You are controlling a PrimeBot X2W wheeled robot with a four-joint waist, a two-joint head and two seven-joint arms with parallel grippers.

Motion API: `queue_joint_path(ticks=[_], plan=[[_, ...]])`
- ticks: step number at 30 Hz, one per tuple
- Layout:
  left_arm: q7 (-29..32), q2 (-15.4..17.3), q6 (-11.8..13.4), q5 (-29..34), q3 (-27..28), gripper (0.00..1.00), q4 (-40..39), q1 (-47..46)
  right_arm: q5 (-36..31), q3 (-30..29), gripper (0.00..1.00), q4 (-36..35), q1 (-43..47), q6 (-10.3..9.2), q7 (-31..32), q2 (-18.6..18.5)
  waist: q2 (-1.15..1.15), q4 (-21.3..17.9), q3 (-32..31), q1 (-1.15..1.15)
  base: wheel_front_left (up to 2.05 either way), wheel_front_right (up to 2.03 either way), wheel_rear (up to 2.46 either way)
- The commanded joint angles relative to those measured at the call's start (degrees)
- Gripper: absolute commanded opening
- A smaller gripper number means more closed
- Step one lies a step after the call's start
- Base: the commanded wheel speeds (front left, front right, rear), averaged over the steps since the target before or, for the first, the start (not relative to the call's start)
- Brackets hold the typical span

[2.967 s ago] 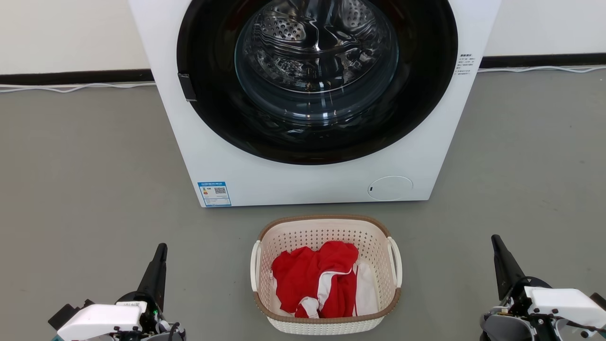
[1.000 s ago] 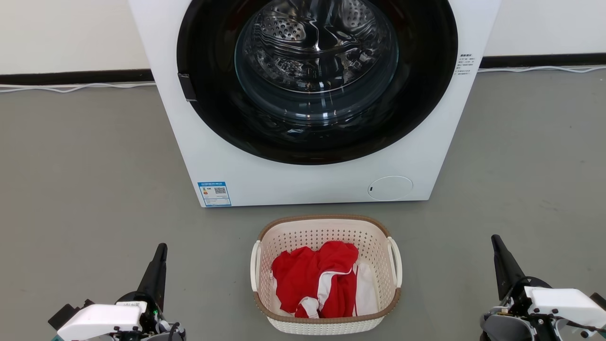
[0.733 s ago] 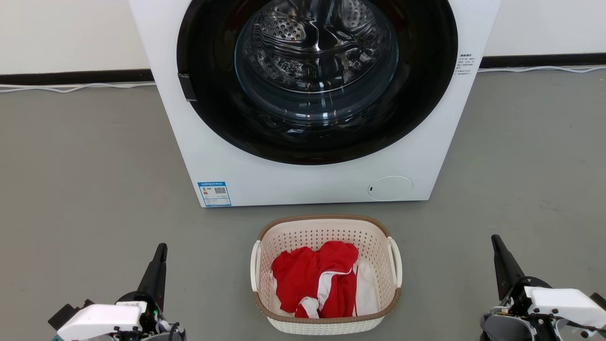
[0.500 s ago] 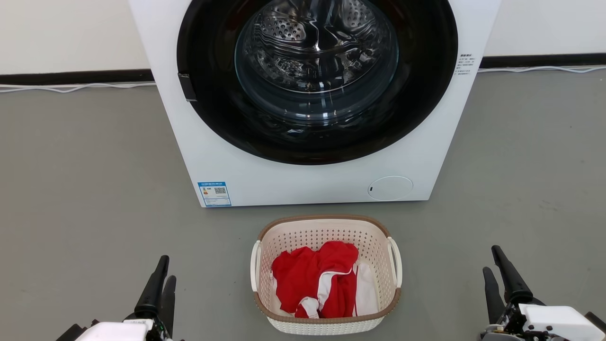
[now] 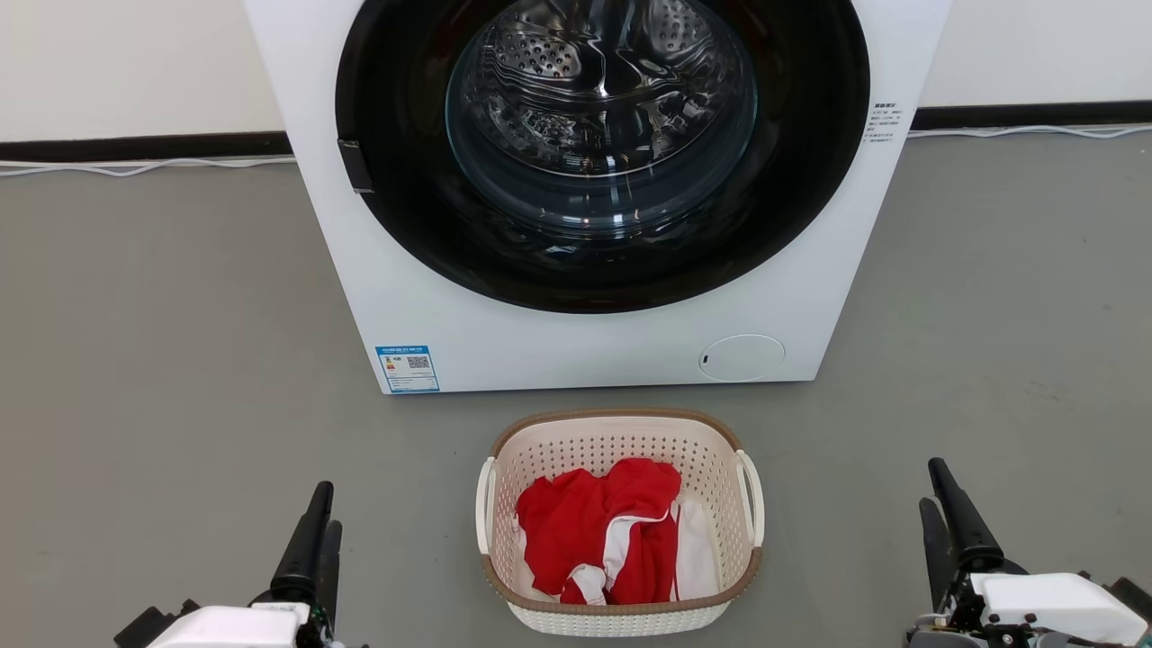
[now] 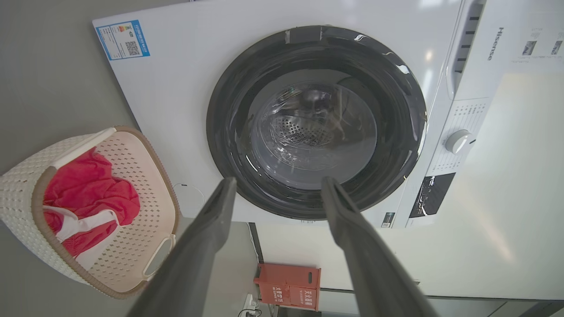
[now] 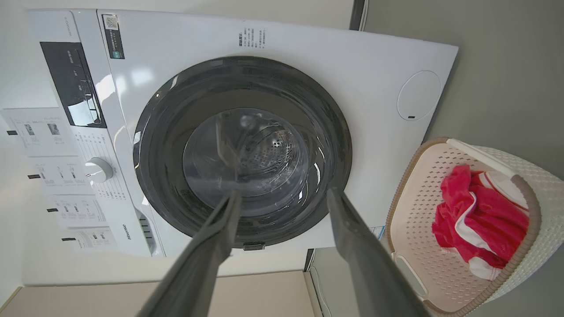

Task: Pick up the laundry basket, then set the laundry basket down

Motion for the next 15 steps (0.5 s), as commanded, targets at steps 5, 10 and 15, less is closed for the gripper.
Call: queue_joint_path(ticks=[5,10,15], plan=[[-1.4,0.5,0.7,3.5,-0.7,1.00,-1.8,-2.2,-5.8,0.1,1.00,-2.5,-1.0,0.10,-1.5,-0.5,0.00,0.0,-0.1,-0.01,0.00,0.00,0.00],[-2.2,0.5,1.1,7.0,-1.4,1.00,-1.8,-2.4,-10.6,0.4,1.00,-3.0,-0.8,0.11,-2.4,-0.5,0.00,0.0,-0.1,-0.01,0.00,0.00,0.00],[-3.0,0.5,1.4,11.2,-2.2,1.00,-1.7,-2.7,-16.0,1.0,1.00,-3.2,-0.7,0.13,-3.2,-0.6,0.00,0.0,-0.1,-0.01,0.00,0.00,0.00]])
